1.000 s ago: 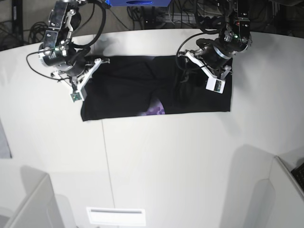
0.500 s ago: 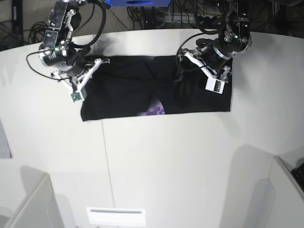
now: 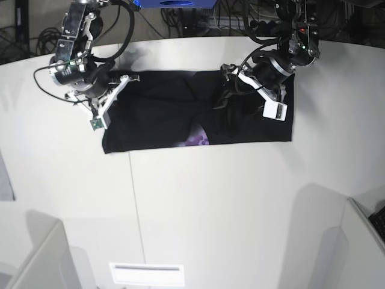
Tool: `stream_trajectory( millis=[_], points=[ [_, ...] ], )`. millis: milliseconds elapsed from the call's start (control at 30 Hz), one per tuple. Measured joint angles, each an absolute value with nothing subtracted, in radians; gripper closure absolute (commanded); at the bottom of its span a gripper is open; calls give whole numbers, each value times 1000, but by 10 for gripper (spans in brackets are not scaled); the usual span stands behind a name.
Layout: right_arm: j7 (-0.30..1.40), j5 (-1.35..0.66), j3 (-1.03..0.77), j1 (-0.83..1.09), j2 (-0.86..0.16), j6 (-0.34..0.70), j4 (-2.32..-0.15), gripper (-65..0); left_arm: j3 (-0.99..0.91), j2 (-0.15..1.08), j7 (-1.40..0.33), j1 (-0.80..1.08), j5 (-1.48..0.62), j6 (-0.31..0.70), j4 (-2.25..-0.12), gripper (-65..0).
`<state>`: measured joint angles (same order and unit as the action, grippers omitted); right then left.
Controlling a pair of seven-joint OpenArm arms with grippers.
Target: Fold the T-shirt properly
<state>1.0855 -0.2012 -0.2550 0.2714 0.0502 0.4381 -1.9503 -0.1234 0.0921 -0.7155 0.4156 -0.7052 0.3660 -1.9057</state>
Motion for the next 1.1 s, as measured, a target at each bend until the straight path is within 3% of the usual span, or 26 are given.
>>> stream_trajectory(
  millis=[600,733,933,1000,1067,1100],
  points=[
    [1085,-201,-256,263,50,438,-1951,0,-123,92,-715,400,-708,366,-1934,-535],
    [1085,-201,-258,254,50,438,-1951,0,-123,92,-715,388,-706,366,-1934,-387],
    [1085,-201,-257,248,51,438,-1951,0,-123,91,-712,344,-709,366,-1929,-255],
    [1085,-201,-257,246,51,438,-1951,0,-123,91,-712,348,-709,364,-1930,-151],
    [1085,-201,-257,245,51,438,-1953,0,-123,92,-714,353,-707,364,-1930,0],
    [1085,-201,-257,245,51,438,-1953,0,-123,92,-714,361,-705,363,-1930,0]
  ],
)
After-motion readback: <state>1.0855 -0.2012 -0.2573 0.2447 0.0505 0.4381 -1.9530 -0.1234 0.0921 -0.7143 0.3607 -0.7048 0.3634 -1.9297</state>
